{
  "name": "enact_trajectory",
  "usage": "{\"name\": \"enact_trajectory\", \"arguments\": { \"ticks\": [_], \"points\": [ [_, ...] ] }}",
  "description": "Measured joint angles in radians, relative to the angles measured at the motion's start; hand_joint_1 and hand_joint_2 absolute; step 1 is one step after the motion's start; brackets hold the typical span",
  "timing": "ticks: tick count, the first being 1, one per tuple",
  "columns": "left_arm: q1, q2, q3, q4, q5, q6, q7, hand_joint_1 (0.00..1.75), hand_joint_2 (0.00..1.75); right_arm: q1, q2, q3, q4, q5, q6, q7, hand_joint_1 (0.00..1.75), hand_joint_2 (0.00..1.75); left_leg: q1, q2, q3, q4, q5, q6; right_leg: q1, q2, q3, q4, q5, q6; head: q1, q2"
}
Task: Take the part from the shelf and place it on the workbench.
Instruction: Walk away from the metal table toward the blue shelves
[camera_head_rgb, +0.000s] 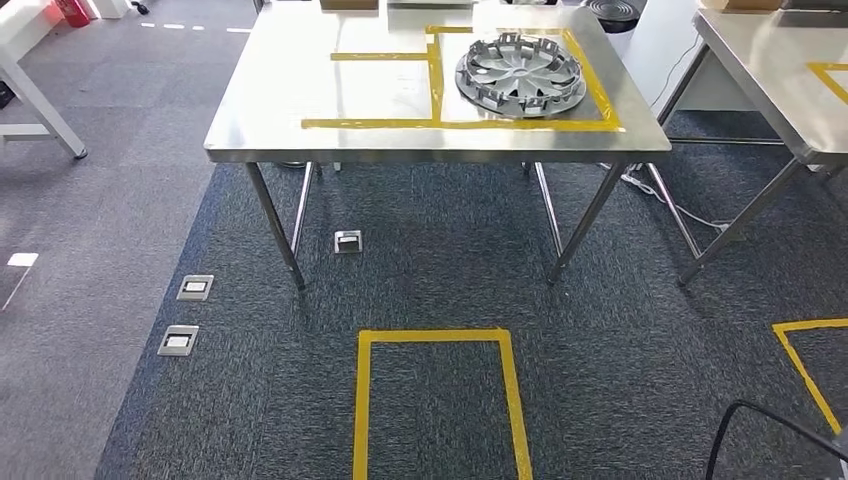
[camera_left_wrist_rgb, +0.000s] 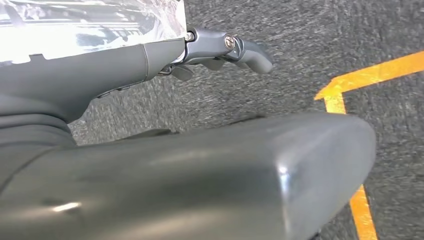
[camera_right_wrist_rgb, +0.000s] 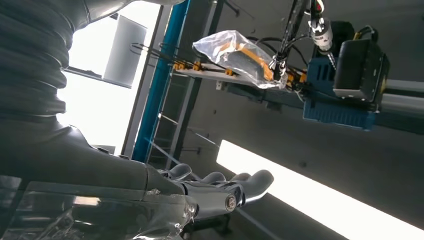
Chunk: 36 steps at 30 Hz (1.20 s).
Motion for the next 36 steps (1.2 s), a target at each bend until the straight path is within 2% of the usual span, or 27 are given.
{"name": "enact_trajectory", "arguments": {
  "ticks": [2,3,4,5,6,7,9,10,12,13,14,15,17,18,19,20,21,22,24,25,27,29,31,33,34,35,36],
  "points": [
    [-0.001,0.000,0.000,0.000,0.000,0.001,0.000,0.00,0.00,0.008,-0.004,-0.007,0.000,0.000,-0.001,0.000,0.00,1.75,-0.003,0.002,-0.027,0.001,0.023,0.006,0.000,0.001,-0.025,0.122,-0.096,0.005,0.009,0.000],
    [0.000,0.000,0.000,0.000,0.000,0.002,0.000,0.00,0.00,0.015,-0.005,-0.009,0.000,0.000,-0.001,0.000,0.00,1.75,-0.004,0.002,-0.042,0.003,0.035,0.006,0.000,0.001,-0.030,0.178,-0.115,0.006,0.013,0.000],
    [0.000,0.000,0.000,0.000,0.000,0.003,0.000,0.00,0.00,0.024,-0.005,-0.012,0.000,0.000,-0.001,0.000,0.00,1.75,-0.006,0.003,-0.059,0.005,0.046,0.006,0.000,0.001,-0.024,0.211,-0.110,0.005,0.016,0.000],
    [0.000,0.000,0.000,0.000,0.000,0.005,0.000,0.00,0.00,0.035,-0.006,-0.015,0.000,0.000,-0.002,-0.001,0.00,1.75,-0.007,0.003,-0.075,0.008,0.056,0.006,0.001,0.001,-0.004,0.209,-0.087,0.003,0.019,0.000],
    [0.000,0.000,0.000,0.000,0.001,0.007,0.000,0.00,0.00,0.048,-0.006,-0.019,0.000,0.000,-0.003,-0.005,0.00,1.75,-0.008,0.003,-0.089,0.010,0.065,0.005,0.002,0.001,0.033,0.171,-0.057,-0.001,0.021,0.000],
    [0.000,-0.001,0.000,0.000,0.001,0.009,0.000,0.00,0.00,0.064,-0.006,-0.024,0.000,0.000,-0.003,-0.014,0.00,1.75,-0.009,0.002,-0.101,0.013,0.073,0.003,0.005,0.001,0.083,0.104,-0.041,-0.007,0.024,0.000],
    [0.001,-0.002,0.000,0.000,0.003,0.012,-0.001,0.00,0.00,0.109,-0.006,-0.034,0.000,-0.002,-0.005,-0.046,0.00,1.75,-0.011,0.001,-0.117,0.016,0.091,-0.004,0.011,0.000,0.179,-0.042,-0.048,-0.019,0.026,0.000],
    [0.001,-0.002,0.000,0.000,0.004,0.013,-0.001,0.00,0.00,0.138,-0.005,-0.038,0.000,-0.007,-0.006,-0.069,0.00,1.75,-0.009,0.000,-0.121,0.014,0.100,-0.009,0.015,-0.001,0.205,-0.087,-0.059,-0.024,0.027,0.000],
    [0.001,-0.002,0.000,0.000,0.005,0.013,-0.002,0.00,0.00,0.207,-0.002,-0.043,0.001,-0.029,-0.008,-0.125,0.00,1.75,-0.007,-0.001,-0.127,0.008,0.117,-0.022,0.018,-0.002,0.209,-0.115,-0.055,-0.033,0.028,0.000],
    [0.002,-0.003,0.000,0.000,0.006,0.013,-0.003,0.00,0.00,0.241,0.002,-0.044,0.002,-0.046,-0.010,-0.158,0.00,1.75,-0.006,-0.002,-0.132,0.009,0.113,-0.028,0.016,-0.003,0.203,-0.119,-0.046,-0.040,0.029,0.000],
    [0.003,-0.003,0.000,0.000,0.007,0.013,-0.004,0.00,0.00,0.275,0.006,-0.046,0.003,-0.065,-0.011,-0.189,0.00,1.75,-0.005,-0.004,-0.141,0.025,0.092,-0.034,0.014,-0.005,0.196,-0.123,-0.037,-0.047,0.027,0.000],
    [0.004,-0.003,0.000,0.000,0.011,0.014,-0.006,0.00,0.00,0.310,0.012,-0.048,0.006,-0.088,-0.011,-0.220,0.00,1.75,-0.004,-0.005,-0.153,0.059,0.056,-0.040,0.010,-0.007,0.189,-0.126,-0.029,-0.052,0.023,0.000],
    [0.006,-0.003,0.000,0.000,0.021,0.014,-0.011,0.00,0.00,0.394,0.030,-0.053,0.023,-0.158,0.001,-0.277,0.00,1.75,-0.001,-0.006,-0.183,0.177,-0.029,-0.048,0.009,-0.012,0.171,-0.125,-0.015,-0.058,0.012,0.000],
    [0.006,-0.003,0.000,0.000,0.027,0.014,-0.012,0.00,0.00,0.442,0.044,-0.055,0.046,-0.207,0.018,-0.308,0.00,1.75,0.001,-0.006,-0.193,0.233,-0.051,-0.050,0.009,-0.013,0.162,-0.123,-0.009,-0.059,0.007,0.000],
    [0.006,-0.003,0.000,0.000,0.033,0.014,-0.013,0.00,0.00,0.488,0.061,-0.055,0.080,-0.259,0.041,-0.337,0.00,1.75,0.001,-0.006,-0.192,0.266,-0.051,-0.052,0.009,-0.015,0.153,-0.120,-0.004,-0.058,0.004,0.000],
    [0.007,-0.003,0.001,0.000,0.038,0.015,-0.013,0.00,0.00,0.529,0.079,-0.055,0.133,-0.307,0.069,-0.362,0.00,1.75,0.001,-0.006,-0.175,0.263,-0.034,-0.053,0.009,-0.015,0.143,-0.117,0.001,-0.057,0.000,0.000],
    [0.008,-0.003,0.001,0.000,0.043,0.018,-0.012,0.00,0.00,0.565,0.100,-0.053,0.200,-0.348,0.098,-0.384,0.00,1.75,0.001,-0.006,-0.141,0.221,-0.006,-0.052,0.008,-0.015,0.134,-0.113,0.005,-0.055,-0.003,0.000],
    [0.008,-0.004,0.002,-0.001,0.047,0.023,-0.010,0.00,0.00,0.592,0.120,-0.050,0.280,-0.378,0.124,-0.404,0.00,1.75,0.001,-0.006,-0.097,0.153,0.013,-0.051,0.007,-0.015,0.127,-0.109,0.008,-0.052,-0.006,0.000],
    [0.007,-0.006,0.002,-0.001,0.053,0.032,-0.001,0.00,0.00,0.621,0.166,-0.041,0.474,-0.417,0.178,-0.452,0.00,1.75,-0.003,-0.008,-0.025,0.032,0.023,-0.044,0.008,-0.016,0.115,-0.102,0.014,-0.042,-0.009,0.000],
    [0.007,-0.007,0.002,-0.001,0.055,0.034,0.006,0.00,0.00,0.622,0.190,-0.035,0.590,-0.433,0.212,-0.478,0.00,1.75,-0.004,-0.010,-0.010,0.002,0.016,-0.040,0.009,-0.018,0.111,-0.101,0.019,-0.036,-0.010,0.000],
    [0.007,-0.010,0.002,-0.001,0.057,0.032,0.023,0.00,0.00,0.614,0.239,-0.013,0.858,-0.459,0.290,-0.502,0.00,1.75,-0.003,-0.017,-0.009,-0.015,0.017,-0.029,0.011,-0.022,0.105,-0.103,0.027,-0.022,-0.010,0.000],
    [0.006,-0.013,0.002,-0.001,0.058,0.026,0.044,0.00,0.87,0.611,0.289,0.019,1.116,-0.467,0.365,-0.446,0.00,1.75,0.002,-0.023,-0.012,-0.028,0.025,-0.013,0.010,-0.018,0.095,-0.091,0.014,-0.012,-0.005,0.000],
    [0.004,-0.015,0.002,-0.002,0.056,0.021,0.072,0.00,1.75,0.622,0.338,0.057,1.335,-0.461,0.418,-0.317,0.00,1.75,0.003,-0.028,-0.020,-0.033,0.035,-0.001,0.005,-0.005,0.051,-0.002,-0.042,-0.005,0.008,0.000],
    [0.004,-0.016,0.002,-0.002,0.054,0.020,0.102,0.00,1.75,0.643,0.383,0.090,1.518,-0.463,0.450,-0.179,0.00,1.75,0.000,-0.031,-0.029,-0.031,0.038,0.002,0.000,0.001,-0.016,0.135,-0.099,0.001,0.022,0.000],
    [0.005,-0.016,0.002,-0.001,0.054,0.020,0.112,0.00,1.75,0.653,0.402,0.102,1.592,-0.467,0.461,-0.130,0.00,1.75,-0.002,-0.032,-0.033,-0.028,0.038,0.002,-0.001,0.001,-0.036,0.174,-0.105,0.003,0.026,0.000],
    [0.004,-0.016,0.002,-0.001,0.054,0.020,0.119,0.00,1.75,0.658,0.418,0.110,1.658,-0.472,0.470,-0.093,0.00,1.75,-0.003,-0.031,-0.035,-0.024,0.037,0.001,-0.002,0.001,-0.038,0.175,-0.091,0.003,0.029,0.000],
    [0.003,-0.016,0.002,-0.001,0.054,0.020,0.123,0.00,1.75,0.659,0.431,0.117,1.716,-0.475,0.477,-0.069,0.00,1.75,-0.003,-0.030,-0.037,-0.019,0.034,-0.002,-0.002,0.000,-0.020,0.136,-0.061,0.003,0.030,0.000]
  ]
}}
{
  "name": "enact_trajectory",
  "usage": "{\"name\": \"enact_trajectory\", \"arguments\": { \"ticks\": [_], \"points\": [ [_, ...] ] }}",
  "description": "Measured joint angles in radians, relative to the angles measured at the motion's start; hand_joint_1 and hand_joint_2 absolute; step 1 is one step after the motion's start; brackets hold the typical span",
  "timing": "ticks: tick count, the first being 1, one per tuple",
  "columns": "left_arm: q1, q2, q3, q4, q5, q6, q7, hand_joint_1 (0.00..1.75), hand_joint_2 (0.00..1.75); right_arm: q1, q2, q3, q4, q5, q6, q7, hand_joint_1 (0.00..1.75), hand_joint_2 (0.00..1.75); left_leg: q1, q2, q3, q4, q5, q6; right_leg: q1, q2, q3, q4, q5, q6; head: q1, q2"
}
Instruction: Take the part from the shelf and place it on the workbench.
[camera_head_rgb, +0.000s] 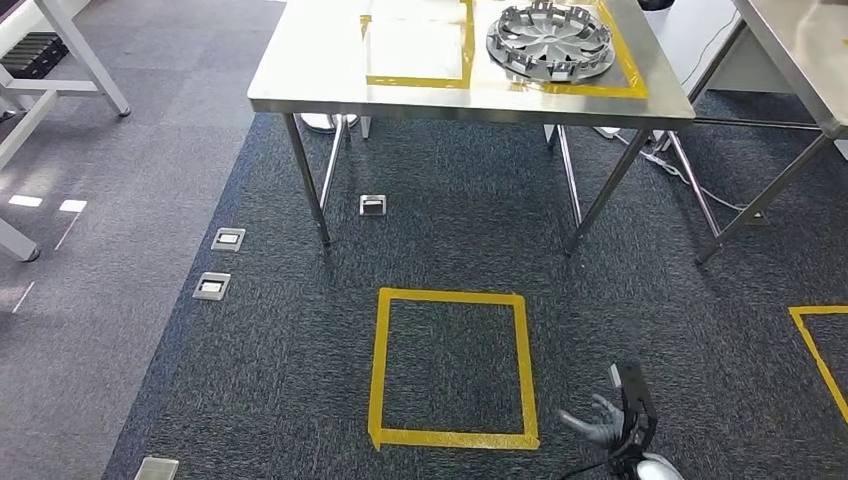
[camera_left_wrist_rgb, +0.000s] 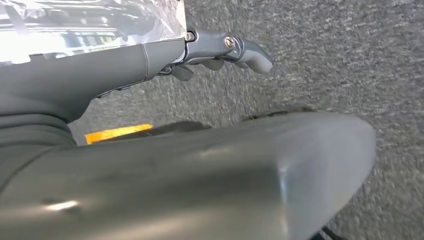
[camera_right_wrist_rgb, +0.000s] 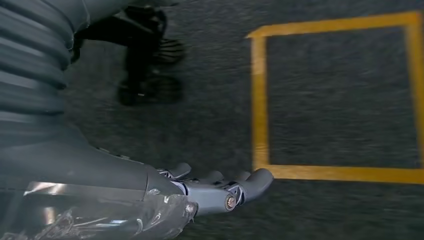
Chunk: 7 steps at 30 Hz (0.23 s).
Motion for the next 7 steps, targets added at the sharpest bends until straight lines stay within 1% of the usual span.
{"name": "enact_trajectory", "arguments": {
  "ticks": [1,2,3,4,6,7],
  "points": [
    [-0.002,0.000,0.000,0.000,0.000,0.000,0.002,0.00,1.75,-0.002,0.011,0.006,0.050,-0.001,0.004,0.013,0.00,1.75,0.000,0.002,-0.001,0.005,-0.004,-0.004,-0.001,-0.001,0.032,-0.066,0.036,-0.001,0.001,0.000],
    [-0.006,0.000,0.000,0.000,0.000,0.000,0.002,0.00,1.75,-0.007,0.021,0.011,0.097,-0.001,0.008,0.024,0.00,1.75,-0.001,0.005,-0.002,0.011,-0.008,-0.009,0.000,-0.003,0.064,-0.129,0.061,-0.002,0.003,0.000],
    [-0.008,0.000,0.000,0.000,0.000,-0.002,0.002,0.00,1.75,-0.012,0.030,0.017,0.140,0.000,0.016,0.035,0.00,1.75,-0.002,0.007,-0.004,0.016,-0.012,-0.015,0.001,-0.003,0.086,-0.176,0.075,-0.007,0.005,0.000],
    [-0.010,0.000,0.000,0.000,0.000,-0.004,0.002,0.00,1.75,-0.015,0.040,0.023,0.180,0.001,0.025,0.044,0.00,1.75,-0.004,0.009,-0.005,0.020,-0.017,-0.017,0.002,-0.002,0.098,-0.202,0.078,-0.012,0.006,0.000],
    [-0.011,0.001,0.000,0.000,0.000,-0.009,-0.001,0.00,1.75,-0.020,0.059,0.033,0.248,-0.001,0.044,0.059,0.00,1.75,-0.006,0.011,-0.006,0.024,-0.021,-0.014,0.004,0.002,0.100,-0.211,0.073,-0.021,0.000,0.000],
    [-0.011,0.001,-0.001,0.000,0.001,-0.010,-0.001,0.00,1.75,-0.020,0.063,0.035,0.263,-0.002,0.048,0.062,0.00,1.75,-0.006,0.012,-0.006,0.024,-0.022,-0.011,0.004,0.003,0.100,-0.212,0.073,-0.022,-0.002,0.000]
  ]
}}
